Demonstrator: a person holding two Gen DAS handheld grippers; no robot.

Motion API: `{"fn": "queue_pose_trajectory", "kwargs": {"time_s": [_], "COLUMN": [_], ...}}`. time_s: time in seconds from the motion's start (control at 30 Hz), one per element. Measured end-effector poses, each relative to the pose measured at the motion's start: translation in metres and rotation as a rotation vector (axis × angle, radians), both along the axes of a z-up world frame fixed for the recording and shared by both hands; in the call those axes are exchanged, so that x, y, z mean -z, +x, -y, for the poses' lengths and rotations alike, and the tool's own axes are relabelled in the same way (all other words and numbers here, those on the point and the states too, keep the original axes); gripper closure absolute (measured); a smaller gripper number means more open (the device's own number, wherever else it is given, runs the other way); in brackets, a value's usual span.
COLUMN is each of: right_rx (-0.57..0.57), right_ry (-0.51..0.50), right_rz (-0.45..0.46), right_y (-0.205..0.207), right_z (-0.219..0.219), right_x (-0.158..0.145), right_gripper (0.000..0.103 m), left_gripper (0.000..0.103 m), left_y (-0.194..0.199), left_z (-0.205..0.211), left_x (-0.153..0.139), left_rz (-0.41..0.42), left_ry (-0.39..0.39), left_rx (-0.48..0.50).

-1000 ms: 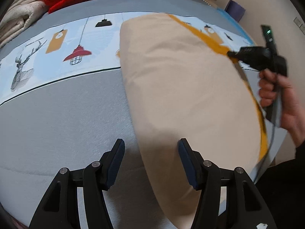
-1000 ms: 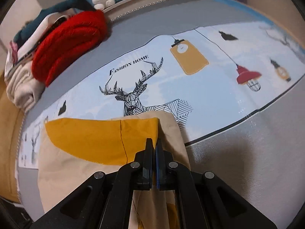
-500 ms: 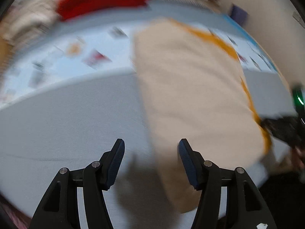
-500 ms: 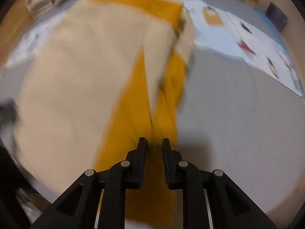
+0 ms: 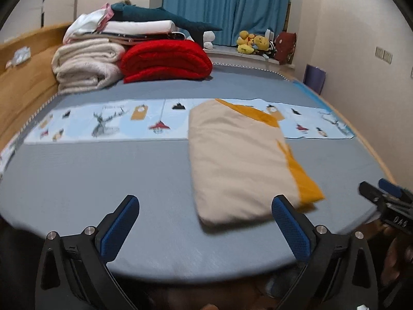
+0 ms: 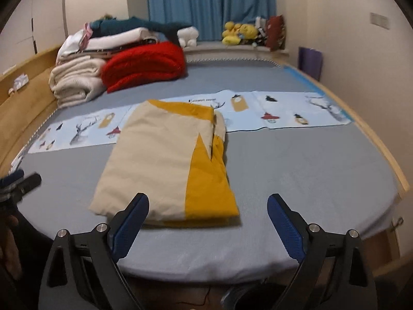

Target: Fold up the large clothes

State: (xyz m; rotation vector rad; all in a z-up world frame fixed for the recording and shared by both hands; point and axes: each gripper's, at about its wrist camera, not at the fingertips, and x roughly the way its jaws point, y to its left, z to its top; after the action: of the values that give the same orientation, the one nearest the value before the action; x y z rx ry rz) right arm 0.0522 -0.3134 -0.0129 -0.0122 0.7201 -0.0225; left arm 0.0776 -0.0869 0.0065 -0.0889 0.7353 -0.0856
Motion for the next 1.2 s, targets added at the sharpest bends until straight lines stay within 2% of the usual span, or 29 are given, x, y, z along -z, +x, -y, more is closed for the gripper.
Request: {"fn": "queue_pose_trajectory", "kwargs": {"time_s": [0.17,0.37,0.47,0.67,0.83,1.2], "right_rx": [0.050,0.022,-0.003,-0.021,-0.043,-0.046], "right_ry": [-0.020,-0.066,-0.104,-0.107,-0.142,-0.133], "right_rz": [0.026,0.042,0.039,-0.006,-0.009,-0.015], "right_y": [-0.053,-0.095,-0.092,-0.076,-0.071,-0.068], "right_z": [-0.018,-0.040,-0.049,-0.054,-0.064,-0.060], "right_x": [-0.011,-0.014,-0.010,0.004,0.010,0.013], "right_gripper": [0.010,0.009,0.009,0.009,0.009,0.009], "left_gripper": [0.001,0.001,0.001,0.001,0.001,0.001], "left_y": [-0.046,-0.054,-0.048,-0.044,-0.044,-0.044], "left_z": [0.011,0.025,0.023,0.026,0.028,0.030], "left_x": [0.013,0.025,0.030,0.036,0.037,0.037], "left_rz": [-0.074,-0.070,-0.075,-0.089,-0.086,-0.083], "left_ry": [-0.047,0.030,0.018,0.006,0.004,0.006], "left_rx": [-0.023,0.021,0.015,0.017,0.025,0.034]}}
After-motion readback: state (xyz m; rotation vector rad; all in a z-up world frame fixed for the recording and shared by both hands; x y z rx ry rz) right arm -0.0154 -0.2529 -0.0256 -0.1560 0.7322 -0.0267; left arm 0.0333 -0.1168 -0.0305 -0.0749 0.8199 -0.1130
